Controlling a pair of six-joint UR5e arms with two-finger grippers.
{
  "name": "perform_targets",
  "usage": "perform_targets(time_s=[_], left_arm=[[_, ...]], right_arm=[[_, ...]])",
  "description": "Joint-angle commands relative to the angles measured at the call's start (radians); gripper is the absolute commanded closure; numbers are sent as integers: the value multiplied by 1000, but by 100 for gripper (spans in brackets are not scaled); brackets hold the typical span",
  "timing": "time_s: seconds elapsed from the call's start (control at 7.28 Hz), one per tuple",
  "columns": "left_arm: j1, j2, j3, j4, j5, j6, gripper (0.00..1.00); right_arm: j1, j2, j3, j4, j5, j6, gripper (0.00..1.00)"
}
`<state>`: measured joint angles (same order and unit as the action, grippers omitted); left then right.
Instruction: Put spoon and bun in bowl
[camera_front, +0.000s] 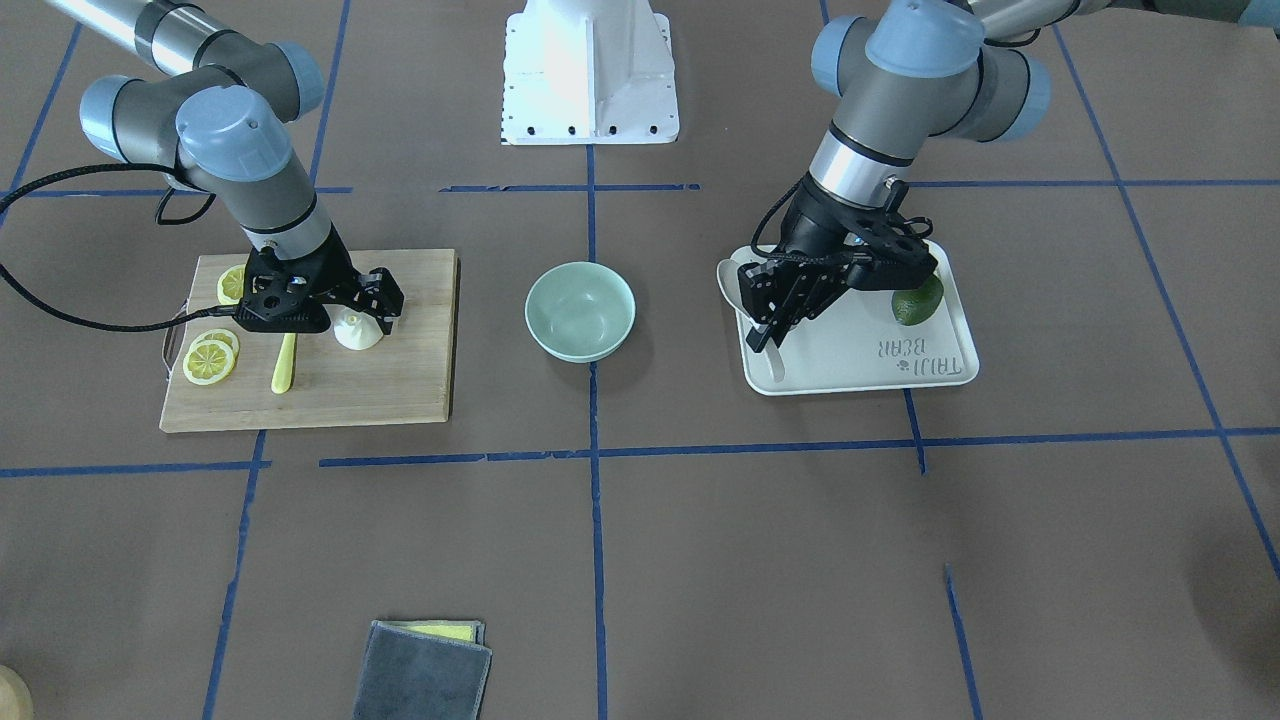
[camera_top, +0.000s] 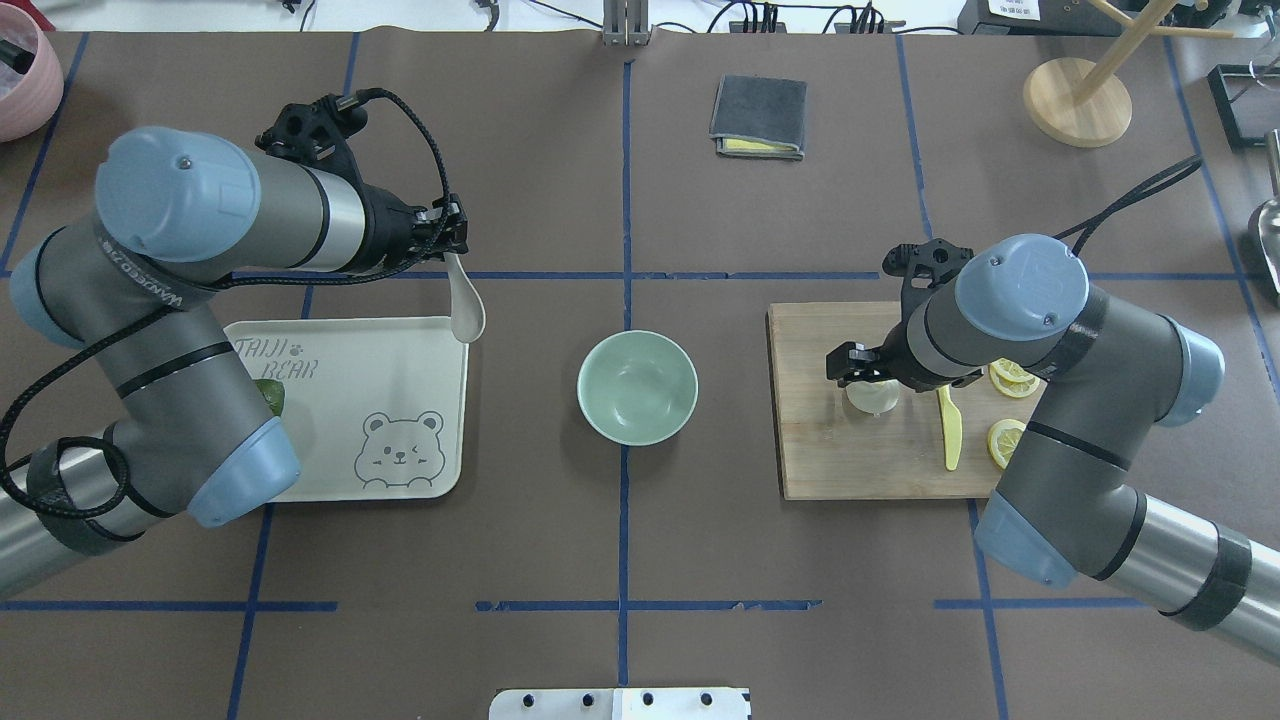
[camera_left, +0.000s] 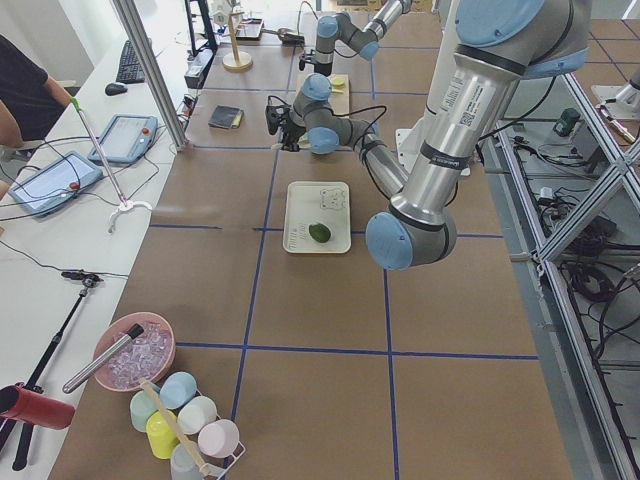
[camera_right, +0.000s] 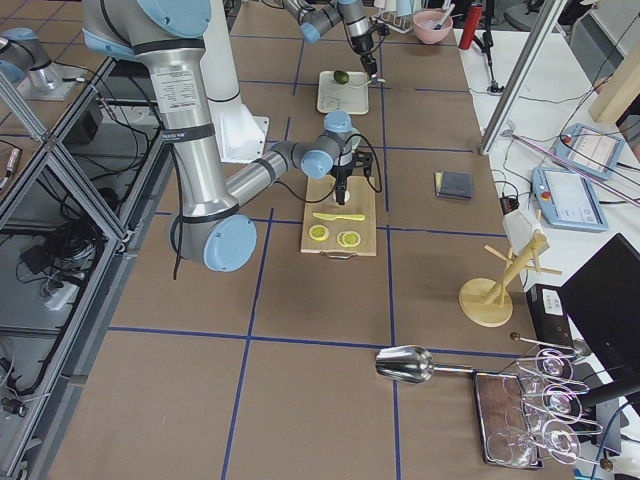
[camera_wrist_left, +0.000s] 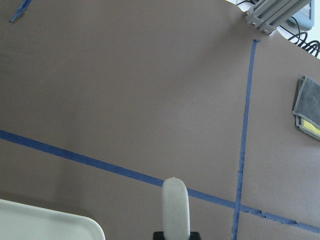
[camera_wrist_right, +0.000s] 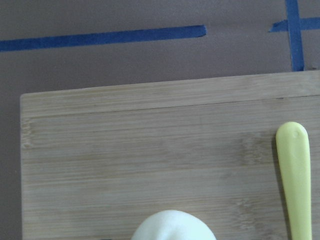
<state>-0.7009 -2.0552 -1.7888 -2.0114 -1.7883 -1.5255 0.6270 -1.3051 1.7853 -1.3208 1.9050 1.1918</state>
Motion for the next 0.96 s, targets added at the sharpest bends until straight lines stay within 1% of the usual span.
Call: perform_targets(time_s=[0.0,0.14,0.27,0.41,0.55,0.69,0.82], left_arm=[[4,-77,71,-7,1,-57,100],[6,-83,72,-7,3,-64,100],[9,-95,80,-10,6,-106,100],[24,-146,135,-12,7,-167,100],[55,-180,176,-36,42,-207,100],[92,-183,207,-99,99,-264,100],[116,-184,224,-130,125,-284,100]], right_arm=[[-1,3,2,0,6,2,34],[-1,3,2,0,9,0,67],[-1,3,3,0,11,-1,95],[-1,3,3,0,11,-3,100],[0,3,8,0,14,-3,100],[0,4,9,0,17,-3,100],[2,4,10,0,19,-7,100]])
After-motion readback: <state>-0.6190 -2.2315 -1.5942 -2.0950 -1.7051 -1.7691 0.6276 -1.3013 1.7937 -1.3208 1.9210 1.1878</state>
